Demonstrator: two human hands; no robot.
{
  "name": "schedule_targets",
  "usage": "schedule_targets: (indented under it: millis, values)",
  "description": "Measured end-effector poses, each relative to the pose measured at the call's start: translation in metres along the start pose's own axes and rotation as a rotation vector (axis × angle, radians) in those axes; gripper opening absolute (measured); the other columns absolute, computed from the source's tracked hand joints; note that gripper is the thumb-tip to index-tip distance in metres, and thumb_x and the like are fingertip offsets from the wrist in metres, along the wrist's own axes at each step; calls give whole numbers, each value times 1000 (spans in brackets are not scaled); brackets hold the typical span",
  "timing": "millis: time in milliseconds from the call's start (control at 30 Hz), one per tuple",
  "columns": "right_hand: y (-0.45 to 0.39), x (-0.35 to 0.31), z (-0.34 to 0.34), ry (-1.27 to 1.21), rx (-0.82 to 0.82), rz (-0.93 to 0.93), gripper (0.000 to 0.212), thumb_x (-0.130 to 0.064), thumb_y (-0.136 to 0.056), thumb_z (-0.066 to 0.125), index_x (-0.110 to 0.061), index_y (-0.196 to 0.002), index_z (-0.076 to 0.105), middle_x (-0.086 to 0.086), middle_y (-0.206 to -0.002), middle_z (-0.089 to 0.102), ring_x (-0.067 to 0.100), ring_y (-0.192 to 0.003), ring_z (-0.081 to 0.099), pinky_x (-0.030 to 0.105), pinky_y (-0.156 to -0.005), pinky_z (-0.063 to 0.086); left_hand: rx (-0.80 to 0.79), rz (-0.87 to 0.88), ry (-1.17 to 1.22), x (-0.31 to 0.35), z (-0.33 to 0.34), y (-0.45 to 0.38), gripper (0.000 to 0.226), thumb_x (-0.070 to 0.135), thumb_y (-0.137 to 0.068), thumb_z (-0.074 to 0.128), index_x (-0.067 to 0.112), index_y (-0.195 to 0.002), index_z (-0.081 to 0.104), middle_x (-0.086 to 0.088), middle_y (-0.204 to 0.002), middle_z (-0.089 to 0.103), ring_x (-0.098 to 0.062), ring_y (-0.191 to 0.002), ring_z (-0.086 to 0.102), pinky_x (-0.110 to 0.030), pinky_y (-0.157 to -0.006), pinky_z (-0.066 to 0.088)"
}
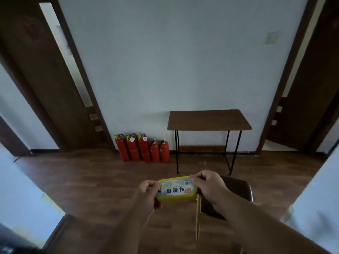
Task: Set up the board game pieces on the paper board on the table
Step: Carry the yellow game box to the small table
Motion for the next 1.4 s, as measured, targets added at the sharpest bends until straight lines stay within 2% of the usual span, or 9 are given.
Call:
schedule_targets:
  millis: [100,200,500,733,867,967,1100,1267,1400]
  values:
    - [-59,-35,24,8,-18,-30,19,-34,-97,76,-15,-92,77,2,-81,83,16,-75,81,42,-73,68,9,58,-45,30,-21,-65,17,24,-104,64,13,-95,72,-16,-88,76,-25,-54,59,-40,-57,46]
    - [-118,-58,48,44,-23,-62,20,-33,-100,73,-15,-94,77,3,-81,81,5,-60,71,24,-55,56,-20,72,-94,50,-36,-132,19,27,-103,66,22,-87,75,-13,-92,78,-24,-58,62,-39,-60,52]
    - [-300,-97,114,31,92,6,20,-36,-99,73,-18,-95,78,1,-83,82,23,-81,80,37,-69,65,-69,77,-177,97,-48,-345,17,33,-100,70,29,-85,77,1,-93,81,-21,-81,74,-36,-61,57]
    - [-411,-131,116,64,191,4,17,-35,-99,73,-20,-92,77,-4,-84,80,6,-76,76,17,-56,54,-170,97,-292,142,-22,-481,14,35,-101,69,25,-94,76,-1,-94,80,-26,-84,76,-39,-64,59]
    - [-483,-145,95,89,240,-7,19,-36,-100,72,-21,-89,77,-9,-80,78,2,-69,71,10,-48,45,-194,101,-300,153,14,-555,16,32,-100,70,22,-89,75,-3,-88,80,-21,-73,71,-45,-67,59]
    - [-538,-148,81,99,256,-13,21,-37,-99,73,-22,-86,77,-9,-78,77,1,-67,70,11,-48,44,-197,112,-295,158,42,-606,14,31,-99,72,20,-91,75,-3,-86,80,-22,-72,72,-50,-69,61]
    - [-604,-141,65,99,228,28,20,-37,-100,73,-23,-86,78,-7,-81,80,7,-76,75,21,-59,53,-206,99,-299,157,79,-659,10,26,-101,70,16,-100,73,-8,-93,79,-19,-71,72,-38,-59,59]
    - [-660,-135,42,77,217,131,13,-32,-100,73,-27,-90,79,-8,-83,81,5,-77,77,23,-64,59,-276,26,-331,158,118,-703,10,29,-103,66,23,-109,72,-2,-101,79,-15,-88,76,-23,-64,58]
    - [-703,-137,17,101,238,172,12,-35,-100,73,-27,-93,79,-7,-88,81,11,-81,77,26,-63,58,-386,-33,-317,166,152,-750,13,26,-104,65,23,-112,74,-3,-102,81,-20,-92,79,-43,-80,66]
Point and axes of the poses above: each hand's wrist, its own y-axis away from the middle knuckle, its own z-axis out of the palm, x = y × z, the point moved 4 cm from there along -y, towards the middle knuckle
